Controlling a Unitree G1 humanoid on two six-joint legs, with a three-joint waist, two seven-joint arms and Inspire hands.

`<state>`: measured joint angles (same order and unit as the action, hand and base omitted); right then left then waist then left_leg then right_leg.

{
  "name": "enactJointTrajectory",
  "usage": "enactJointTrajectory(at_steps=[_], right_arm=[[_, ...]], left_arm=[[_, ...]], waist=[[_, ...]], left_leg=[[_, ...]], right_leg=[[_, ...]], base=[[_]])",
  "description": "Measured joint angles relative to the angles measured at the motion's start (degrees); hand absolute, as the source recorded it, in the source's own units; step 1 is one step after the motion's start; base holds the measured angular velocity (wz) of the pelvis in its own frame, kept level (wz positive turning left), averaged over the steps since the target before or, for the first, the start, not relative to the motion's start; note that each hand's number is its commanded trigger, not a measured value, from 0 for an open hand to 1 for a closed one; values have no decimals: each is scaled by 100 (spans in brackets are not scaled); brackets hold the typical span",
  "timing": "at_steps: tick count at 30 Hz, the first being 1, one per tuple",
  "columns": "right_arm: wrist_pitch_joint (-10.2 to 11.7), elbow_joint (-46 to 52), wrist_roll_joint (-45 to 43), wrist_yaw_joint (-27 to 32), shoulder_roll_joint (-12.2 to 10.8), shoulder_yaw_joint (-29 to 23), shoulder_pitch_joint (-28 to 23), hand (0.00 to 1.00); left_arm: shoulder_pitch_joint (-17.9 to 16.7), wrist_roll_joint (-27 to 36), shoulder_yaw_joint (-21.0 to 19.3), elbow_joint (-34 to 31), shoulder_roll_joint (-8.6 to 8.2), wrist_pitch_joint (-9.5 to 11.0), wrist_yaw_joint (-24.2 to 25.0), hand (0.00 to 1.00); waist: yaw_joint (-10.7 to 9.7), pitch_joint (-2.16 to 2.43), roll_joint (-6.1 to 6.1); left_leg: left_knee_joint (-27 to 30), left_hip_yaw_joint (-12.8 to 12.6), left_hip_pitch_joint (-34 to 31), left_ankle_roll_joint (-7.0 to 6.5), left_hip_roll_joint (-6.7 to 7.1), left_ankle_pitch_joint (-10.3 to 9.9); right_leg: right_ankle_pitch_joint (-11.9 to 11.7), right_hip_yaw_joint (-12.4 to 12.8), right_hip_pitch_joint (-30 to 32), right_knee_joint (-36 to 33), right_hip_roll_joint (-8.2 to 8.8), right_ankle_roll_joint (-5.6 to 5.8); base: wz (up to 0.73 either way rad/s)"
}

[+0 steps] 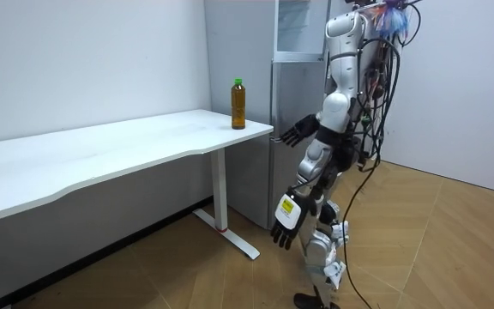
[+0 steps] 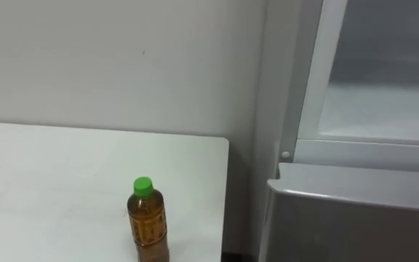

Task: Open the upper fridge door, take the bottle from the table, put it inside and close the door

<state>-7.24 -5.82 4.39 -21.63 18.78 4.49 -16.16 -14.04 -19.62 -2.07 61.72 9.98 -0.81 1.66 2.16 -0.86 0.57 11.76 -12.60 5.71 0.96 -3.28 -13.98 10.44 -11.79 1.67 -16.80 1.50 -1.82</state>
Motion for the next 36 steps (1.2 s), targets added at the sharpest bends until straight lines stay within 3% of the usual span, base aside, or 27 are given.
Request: enactJointTrajectory(at_steps=[1, 6, 10, 15, 19, 25, 36], right_arm=[[0, 262, 0, -50, 22, -11, 0, 0], [48, 1455, 308, -261, 1, -23, 120, 0], [274, 2131, 826, -416, -80, -89, 390, 0], [523, 2511, 988, -420, -170, -185, 842, 0], [541, 2568, 994, -421, -330, -158, 951, 0], [540, 2574, 1056, -411, -353, -117, 985, 0], [540, 2558, 1708, -91, -518, -57, 1277, 0]], left_arm=[[-50, 0, 0, -9, 9, -1, 0, 0], [-81, 7, 2, -102, 49, 2, -1, 0], [-118, 5, -22, -99, 152, 3, -1, 0], [-168, -7, -20, -107, 161, -2, 0, 0], [-168, -10, -3, -137, 163, -18, 0, 0], [-149, -5, 6, -264, 163, -48, -1, 0], [-106, -7, 236, -280, 173, -137, -1, 0]], waist=[[11, 24, 29], [109, 44, 70], [136, 62, 93], [157, 80, 96], [195, 101, 95], [304, 131, 113], [359, 83, 195]], left_leg=[[2, -1, 11, 2, -2, 1], [-50, -18, 123, 1, -2, 0], [-69, 38, 195, 0, -7, -1], [-42, 40, 151, -6, -17, -4], [-11, 83, 62, -9, -15, -5], [-7, 126, -1, -10, -18, -5], [-52, 175, -8, -17, -15, -12]], right_leg=[[0, 8, -7, 10, -6, -1], [-5, 39, -98, 53, -19, 3], [-29, -17, -269, 182, -61, 22], [-111, -77, -299, 323, -74, 36], [-126, -180, -279, 347, -61, 36], [-132, -253, -275, 408, -60, 44], [-132, -253, -286, 406, -61, 44]], base=[[-4], [-3], [9], [3], [7], [5], [1]])
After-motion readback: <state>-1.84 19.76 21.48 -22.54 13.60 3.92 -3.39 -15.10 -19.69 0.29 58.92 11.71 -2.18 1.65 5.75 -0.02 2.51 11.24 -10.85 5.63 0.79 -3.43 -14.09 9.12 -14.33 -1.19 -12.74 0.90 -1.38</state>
